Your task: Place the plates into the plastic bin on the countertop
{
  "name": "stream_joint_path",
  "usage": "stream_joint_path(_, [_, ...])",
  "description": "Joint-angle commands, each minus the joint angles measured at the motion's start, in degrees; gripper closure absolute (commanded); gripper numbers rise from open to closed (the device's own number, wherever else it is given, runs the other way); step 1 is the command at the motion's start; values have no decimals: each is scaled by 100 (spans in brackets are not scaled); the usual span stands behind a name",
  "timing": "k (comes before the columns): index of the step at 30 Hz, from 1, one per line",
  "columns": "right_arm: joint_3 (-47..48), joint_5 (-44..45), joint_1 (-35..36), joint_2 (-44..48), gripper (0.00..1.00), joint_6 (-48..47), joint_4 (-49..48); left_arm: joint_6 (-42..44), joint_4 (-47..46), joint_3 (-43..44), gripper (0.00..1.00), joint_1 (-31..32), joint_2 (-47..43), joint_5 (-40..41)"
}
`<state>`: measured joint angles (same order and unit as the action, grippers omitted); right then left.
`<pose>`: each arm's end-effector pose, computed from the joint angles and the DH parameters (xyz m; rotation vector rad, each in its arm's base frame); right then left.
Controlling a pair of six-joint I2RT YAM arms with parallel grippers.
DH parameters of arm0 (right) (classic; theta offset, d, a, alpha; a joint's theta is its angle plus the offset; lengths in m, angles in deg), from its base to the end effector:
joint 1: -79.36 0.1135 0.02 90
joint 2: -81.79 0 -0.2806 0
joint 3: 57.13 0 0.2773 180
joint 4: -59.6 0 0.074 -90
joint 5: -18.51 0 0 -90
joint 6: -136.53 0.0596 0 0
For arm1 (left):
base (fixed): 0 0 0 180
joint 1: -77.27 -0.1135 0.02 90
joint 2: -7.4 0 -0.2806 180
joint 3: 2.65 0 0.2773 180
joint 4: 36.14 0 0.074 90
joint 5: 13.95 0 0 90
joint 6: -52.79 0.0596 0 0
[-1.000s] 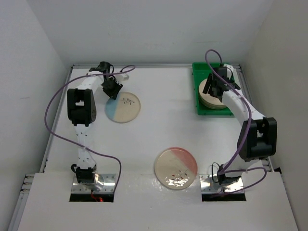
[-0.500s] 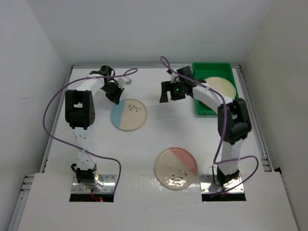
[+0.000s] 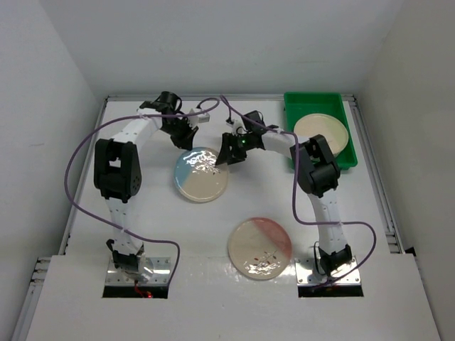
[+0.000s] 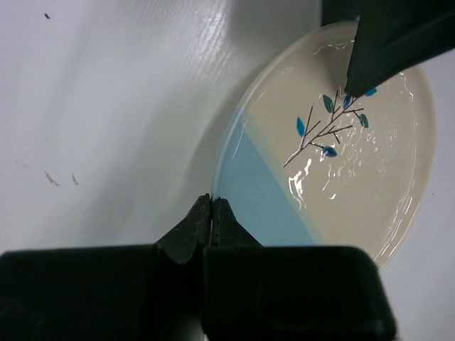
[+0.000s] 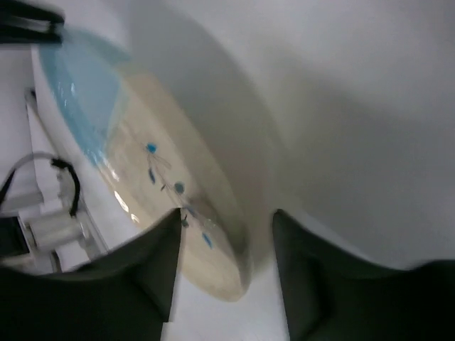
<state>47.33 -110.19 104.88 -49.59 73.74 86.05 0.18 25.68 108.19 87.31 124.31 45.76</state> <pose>0.4574 0.2597 0.1018 -0.2647 2.6127 1.2042 0.4575 -0.1115 0.2182 1.1680 2.3181 -0.5620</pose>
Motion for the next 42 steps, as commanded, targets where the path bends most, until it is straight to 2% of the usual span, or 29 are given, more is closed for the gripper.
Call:
stream_joint_path(1, [-90, -762, 181, 76, 61, 242, -367, -82, -352, 0, 100, -20, -185, -241])
stream_joint_path(2, [-317, -832, 173, 242, 73, 320, -533, -135, -353, 0, 100, -20, -185, -241])
stream_joint_path(3, [-398, -815, 155, 304, 93, 425, -604, -135, -353, 0, 100, -20, -124, -241])
stream_joint_path(4, [-572, -763, 120, 383, 100, 470, -770, -135, -353, 0, 100, -20, -124, -189])
stream_joint_path(8, [-829, -666, -204, 1058, 100, 672, -1070, -135, -353, 53, 100, -20, -124, -13])
stream_joint_path(10, [-847, -534, -301, 1358, 100, 751, -1070, -292, -353, 193, 83, -20, -177, -13])
stream_joint_path(12, [-960, -403, -609, 1823, 100, 962, -1210, -416, -353, 403, 57, -20, -237, -13])
stream_joint_path(14, [-1240, -297, -1011, 2210, 100, 1294, -1586, -591, -353, 536, 45, -90, -238, -266])
stream_joint_path(15, [-1355, -166, -1109, 2560, 100, 1523, -1711, -592, -353, 589, 42, -160, -238, -346])
stream_joint_path(16, [-1478, -77, -1398, 2720, 100, 1647, -1825, -688, -353, 668, 42, -161, -238, -408])
stream_joint_path(17, [-1819, 158, -1705, 2896, 100, 2153, -2122, -689, -353, 668, 42, -161, -238, -460])
stream_joint_path(18, [-2031, 283, -2073, 3403, 100, 2349, -2473, -741, -353, 668, 42, -161, -238, -461])
stream_joint_path(19, [-2747, 745, -2242, 3564, 100, 2551, -2799, -742, -353, 668, 42, -161, -238, -461])
stream_joint_path(20, [-2989, 915, -2427, 3896, 100, 3049, -2932, -742, -353, 599, 42, -108, -238, -461])
stream_joint_path(21, [-3209, 1073, -3020, 4178, 100, 3167, -3090, -742, -353, 598, 42, -47, -238, -409])
stream_joint_path(22, [-3803, 1606, -3209, 4285, 100, 3290, -3057, -742, -353, 520, 42, -46, -238, -347])
stream_joint_path(26, [-4546, 2252, -4149, 4901, 100, 3696, -2794, -689, -353, 396, 42, 120, -238, -216])
stream_joint_path(31, [-4530, 2367, -4581, 4789, 100, 3302, -2363, -636, -353, 396, 42, 235, -238, -101])
stream_joint_path(37, [-4424, 2595, -4600, 4559, 100, 3037, -2239, -583, -353, 343, 42, 296, -238, -39])
stream_joint_path(38, [-4406, 2787, -4591, 4533, 89, 3019, -2196, -583, -353, 343, 42, 296, -238, -39])
stream_joint_path(40, [-4249, 3016, -4530, 4411, 74, 2836, -1881, -583, -353, 290, 42, 349, -238, 14])
stream_joint_path(41, [-4039, 3113, -4468, 4349, 55, 2678, -1496, -531, -301, 290, 41, 349, -238, 75])
stream_joint_path(42, [-3776, 3314, -4424, 4296, 44, 2572, -988, -531, -300, 290, 41, 419, -238, 75])
